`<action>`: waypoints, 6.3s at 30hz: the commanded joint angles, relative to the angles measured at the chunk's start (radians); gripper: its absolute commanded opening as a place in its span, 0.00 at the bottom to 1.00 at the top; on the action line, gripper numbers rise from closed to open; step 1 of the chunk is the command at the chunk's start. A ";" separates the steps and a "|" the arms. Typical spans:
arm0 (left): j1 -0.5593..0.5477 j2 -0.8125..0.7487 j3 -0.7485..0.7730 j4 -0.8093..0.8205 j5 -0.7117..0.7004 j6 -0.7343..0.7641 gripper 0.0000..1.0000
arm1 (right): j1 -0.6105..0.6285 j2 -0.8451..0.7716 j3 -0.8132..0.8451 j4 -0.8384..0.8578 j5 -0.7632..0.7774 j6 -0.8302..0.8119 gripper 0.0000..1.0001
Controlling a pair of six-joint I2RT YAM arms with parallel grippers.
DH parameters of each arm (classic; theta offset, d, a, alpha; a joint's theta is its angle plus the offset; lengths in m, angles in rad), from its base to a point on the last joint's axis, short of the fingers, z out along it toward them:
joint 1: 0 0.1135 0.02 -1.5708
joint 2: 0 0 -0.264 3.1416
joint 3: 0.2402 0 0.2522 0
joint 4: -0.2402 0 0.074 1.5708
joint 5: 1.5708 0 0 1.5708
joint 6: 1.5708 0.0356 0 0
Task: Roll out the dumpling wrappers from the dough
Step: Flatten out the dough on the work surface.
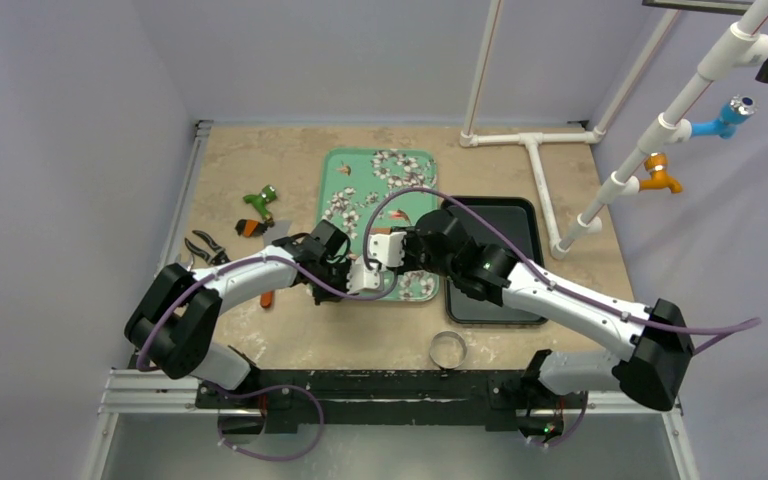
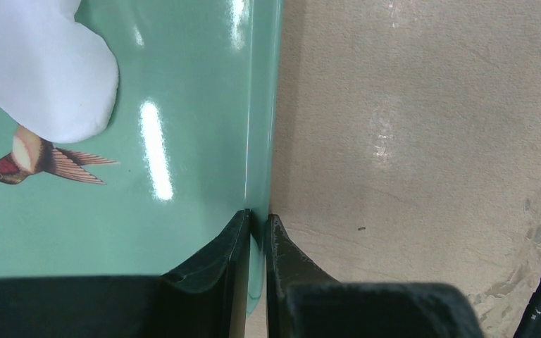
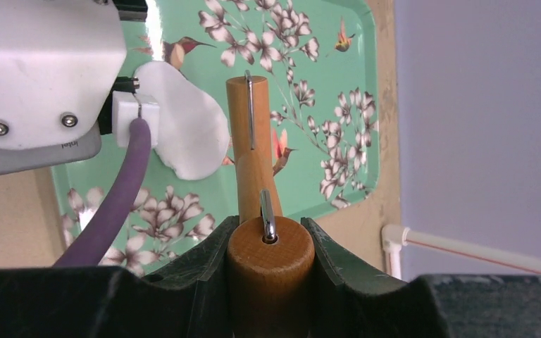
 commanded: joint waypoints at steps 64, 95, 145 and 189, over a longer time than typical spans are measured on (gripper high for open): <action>0.011 0.014 -0.021 -0.120 0.010 -0.026 0.00 | 0.092 -0.077 -0.312 0.257 -0.092 -0.762 0.00; 0.013 0.013 -0.024 -0.116 0.009 -0.028 0.00 | 0.093 0.025 -0.345 0.135 -0.024 -0.691 0.00; 0.015 0.012 -0.024 -0.112 0.011 -0.031 0.00 | 0.103 0.106 -0.326 -0.025 0.117 -0.556 0.00; 0.016 0.008 -0.026 -0.112 0.014 -0.031 0.00 | 0.108 0.044 -0.331 -0.215 0.226 -0.499 0.00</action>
